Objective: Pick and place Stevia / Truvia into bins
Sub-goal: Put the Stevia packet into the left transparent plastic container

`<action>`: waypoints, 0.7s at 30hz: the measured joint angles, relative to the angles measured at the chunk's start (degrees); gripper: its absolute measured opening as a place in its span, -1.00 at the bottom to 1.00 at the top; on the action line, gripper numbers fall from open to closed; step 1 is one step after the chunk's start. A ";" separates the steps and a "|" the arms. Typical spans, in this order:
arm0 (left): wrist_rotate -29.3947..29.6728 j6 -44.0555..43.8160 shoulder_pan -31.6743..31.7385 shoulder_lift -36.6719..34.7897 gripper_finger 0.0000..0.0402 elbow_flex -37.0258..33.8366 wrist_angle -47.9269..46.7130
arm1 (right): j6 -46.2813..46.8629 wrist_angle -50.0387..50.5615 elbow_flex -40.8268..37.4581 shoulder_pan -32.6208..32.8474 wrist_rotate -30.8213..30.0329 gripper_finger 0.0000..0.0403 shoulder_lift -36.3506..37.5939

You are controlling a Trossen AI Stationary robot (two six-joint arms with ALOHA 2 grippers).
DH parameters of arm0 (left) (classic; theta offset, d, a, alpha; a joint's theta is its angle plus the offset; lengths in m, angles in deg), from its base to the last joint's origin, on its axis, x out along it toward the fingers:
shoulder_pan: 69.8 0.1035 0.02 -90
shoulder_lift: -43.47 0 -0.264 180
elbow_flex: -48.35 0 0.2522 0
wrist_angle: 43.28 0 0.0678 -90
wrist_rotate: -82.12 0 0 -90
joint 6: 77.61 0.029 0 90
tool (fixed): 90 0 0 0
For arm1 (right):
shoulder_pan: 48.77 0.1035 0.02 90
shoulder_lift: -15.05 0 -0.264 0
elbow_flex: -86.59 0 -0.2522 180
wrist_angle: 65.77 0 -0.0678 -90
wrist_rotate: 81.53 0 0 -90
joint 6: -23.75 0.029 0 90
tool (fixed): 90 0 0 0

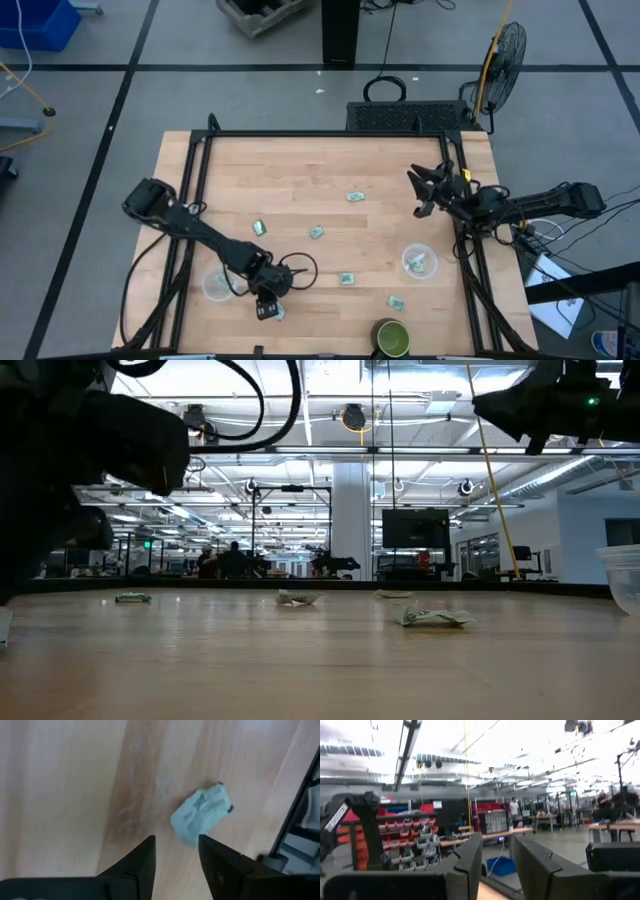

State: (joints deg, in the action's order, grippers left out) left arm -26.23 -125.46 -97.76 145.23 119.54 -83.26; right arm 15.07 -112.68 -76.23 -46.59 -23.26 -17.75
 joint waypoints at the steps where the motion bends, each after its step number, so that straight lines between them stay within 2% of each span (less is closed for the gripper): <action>1: 0.06 -0.37 -0.24 0.53 -0.24 0.00 0.66 | -0.78 -1.07 0.00 0.00 0.00 -0.50 0.00; 11: 1.88 -2.32 -0.70 1.46 -0.27 0.00 3.74 | -7.72 -10.55 0.00 0.00 0.09 -0.50 0.02; 14: 1.94 -1.11 -0.70 1.46 -0.45 0.00 2.92 | -9.48 -12.45 0.00 0.00 0.17 -0.50 0.02; 18: 1.39 1.33 -0.70 1.46 -0.88 0.00 2.26 | -10.66 -13.21 0.00 0.00 0.24 -0.50 0.00; 21: 0.15 2.22 -0.80 1.18 -0.95 0.03 1.95 | -10.68 -12.90 0.01 0.00 0.26 -0.50 0.00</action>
State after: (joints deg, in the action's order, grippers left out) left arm -26.08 -123.25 -98.56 146.41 119.57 -81.31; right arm 4.40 -125.57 -76.22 -46.59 -23.00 -17.75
